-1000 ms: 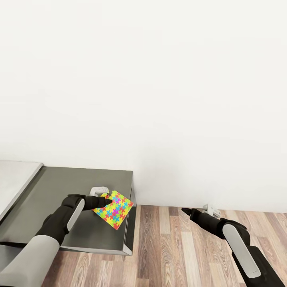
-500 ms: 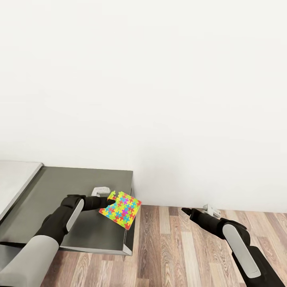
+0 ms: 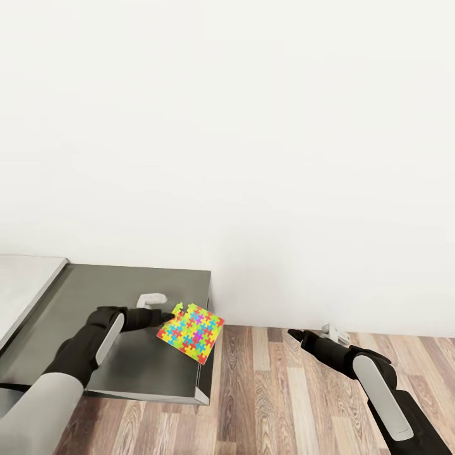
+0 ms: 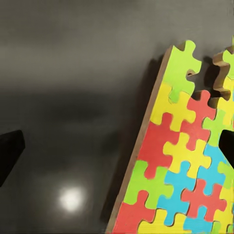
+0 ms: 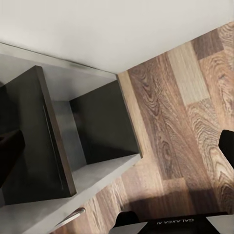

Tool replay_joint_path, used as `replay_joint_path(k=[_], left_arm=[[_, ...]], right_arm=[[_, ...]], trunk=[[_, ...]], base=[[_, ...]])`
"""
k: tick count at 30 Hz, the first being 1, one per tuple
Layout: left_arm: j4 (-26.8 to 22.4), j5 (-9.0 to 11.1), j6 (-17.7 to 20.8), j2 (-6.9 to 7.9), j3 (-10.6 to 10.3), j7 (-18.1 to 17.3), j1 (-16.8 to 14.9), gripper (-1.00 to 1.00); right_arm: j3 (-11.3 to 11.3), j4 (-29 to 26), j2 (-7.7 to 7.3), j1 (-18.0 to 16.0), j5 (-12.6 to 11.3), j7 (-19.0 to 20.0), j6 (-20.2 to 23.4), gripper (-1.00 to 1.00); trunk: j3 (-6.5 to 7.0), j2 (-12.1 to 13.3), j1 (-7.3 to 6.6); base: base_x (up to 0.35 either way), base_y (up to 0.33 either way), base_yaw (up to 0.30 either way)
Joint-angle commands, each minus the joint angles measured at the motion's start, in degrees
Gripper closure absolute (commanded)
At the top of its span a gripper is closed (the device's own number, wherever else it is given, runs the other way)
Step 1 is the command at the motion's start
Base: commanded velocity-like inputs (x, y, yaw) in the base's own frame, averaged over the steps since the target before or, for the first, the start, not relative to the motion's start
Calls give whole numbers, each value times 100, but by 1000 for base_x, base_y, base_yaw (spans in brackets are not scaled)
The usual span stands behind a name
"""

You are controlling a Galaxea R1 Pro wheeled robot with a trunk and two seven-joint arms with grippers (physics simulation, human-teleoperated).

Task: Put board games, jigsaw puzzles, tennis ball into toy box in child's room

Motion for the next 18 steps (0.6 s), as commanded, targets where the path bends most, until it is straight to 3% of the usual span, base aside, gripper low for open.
replay_joint_path(k=[1, 5, 8, 10, 14, 16, 18], left_arm=[[-49, 50, 33, 49, 4, 9, -3, -100], [-378, 83, 75, 216, 291, -9, 6, -100], [-751, 99, 144, 265, 775, -17, 33, -100], [-924, 104, 266, 273, 963, -24, 47, -100], [-1271, 108, 602, 291, 1163, -217, 70, -100], [-1434, 107, 730, 308, 1202, -519, 93, -100], [-1592, 105, 907, 344, 1226, -1144, 137, -100]], right_arm=[[9, -6, -5, -4, -59, -60, 4, -100], [15, -4, -5, -4, -59, -60, -1, -100], [20, -3, -5, -4, -57, -56, -53, -100], [24, -2, -9, -4, -58, -54, -111, -100], [26, -1, -12, -4, -59, -52, -174, -100], [26, -1, -13, -4, -59, -52, -185, -100], [27, -1, -13, -4, -61, -52, -192, -100]], trunk=[[-10, -10, 3], [-10, -10, 3], [-10, -10, 3], [-10, -10, 3], [-10, -10, 3], [-10, -10, 3], [-10, -10, 3]], base=[[0, 0, 0], [0, 0, 0], [0, 0, 0], [0, 0, 0], [0, 0, 0], [0, 0, 0], [0, 0, 0]])
